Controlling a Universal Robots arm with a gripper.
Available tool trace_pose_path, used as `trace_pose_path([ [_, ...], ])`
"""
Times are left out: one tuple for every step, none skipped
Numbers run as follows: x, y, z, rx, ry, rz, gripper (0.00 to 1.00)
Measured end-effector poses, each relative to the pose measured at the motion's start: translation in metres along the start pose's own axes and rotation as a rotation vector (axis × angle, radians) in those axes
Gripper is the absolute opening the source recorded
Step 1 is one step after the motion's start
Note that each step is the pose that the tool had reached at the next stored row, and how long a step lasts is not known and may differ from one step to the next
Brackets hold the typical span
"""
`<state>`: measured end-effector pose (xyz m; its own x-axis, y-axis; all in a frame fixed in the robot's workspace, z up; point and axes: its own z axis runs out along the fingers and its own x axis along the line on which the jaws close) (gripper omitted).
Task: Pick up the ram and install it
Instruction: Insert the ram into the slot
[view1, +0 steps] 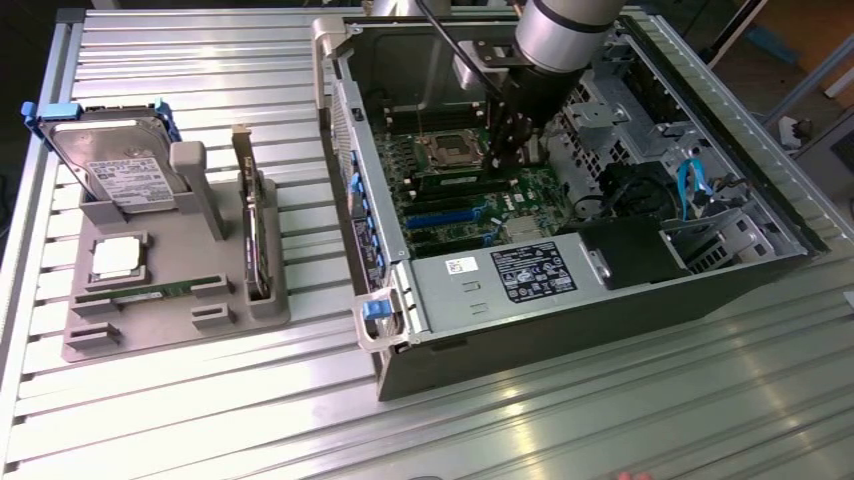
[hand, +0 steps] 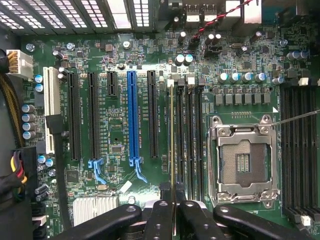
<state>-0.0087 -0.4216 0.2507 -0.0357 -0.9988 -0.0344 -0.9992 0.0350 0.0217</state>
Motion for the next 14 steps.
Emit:
trace_pose_path([
  [0.0, 0.0, 0.0001, 0.0001, 0.0, -0.001, 0.12],
  [-0.0002, 0.0001, 0.0002, 0.0002, -0.0003, -0.002, 0.12],
  [-0.0002, 0.0001, 0.0003, 0.0003, -0.0002, -0.004, 0.12],
  [-0.0002, 0.0001, 0.0002, 0.0002, -0.0001, -0.004, 0.12],
  [-0.0002, 0.0001, 0.0002, 0.0001, 0.0, -0.005, 0.12],
  [-0.0002, 0.0001, 0.0002, 0.0001, 0.0, -0.005, 0.12],
  [-0.0002, 0.0001, 0.0002, 0.0001, 0.0, -0.005, 0.12],
  [-0.0002, 0.0001, 0.0002, 0.0001, 0.0001, -0.005, 0.12],
  [-0.0002, 0.0001, 0.0003, 0.0, 0.0002, -0.005, 0.12],
  [-0.0003, 0.0001, 0.0005, 0.0001, 0.0, -0.005, 0.12],
  [-0.0002, 0.0001, 0.0012, 0.0001, -0.0002, -0.005, 0.12],
  [-0.0002, 0.0001, 0.0017, 0.0001, 0.0, -0.005, 0.12],
  [-0.0002, 0.0001, 0.0023, 0.0001, 0.0, -0.005, 0.12],
  [-0.0002, 0.0, 0.0027, 0.0001, 0.0, -0.005, 0.12],
])
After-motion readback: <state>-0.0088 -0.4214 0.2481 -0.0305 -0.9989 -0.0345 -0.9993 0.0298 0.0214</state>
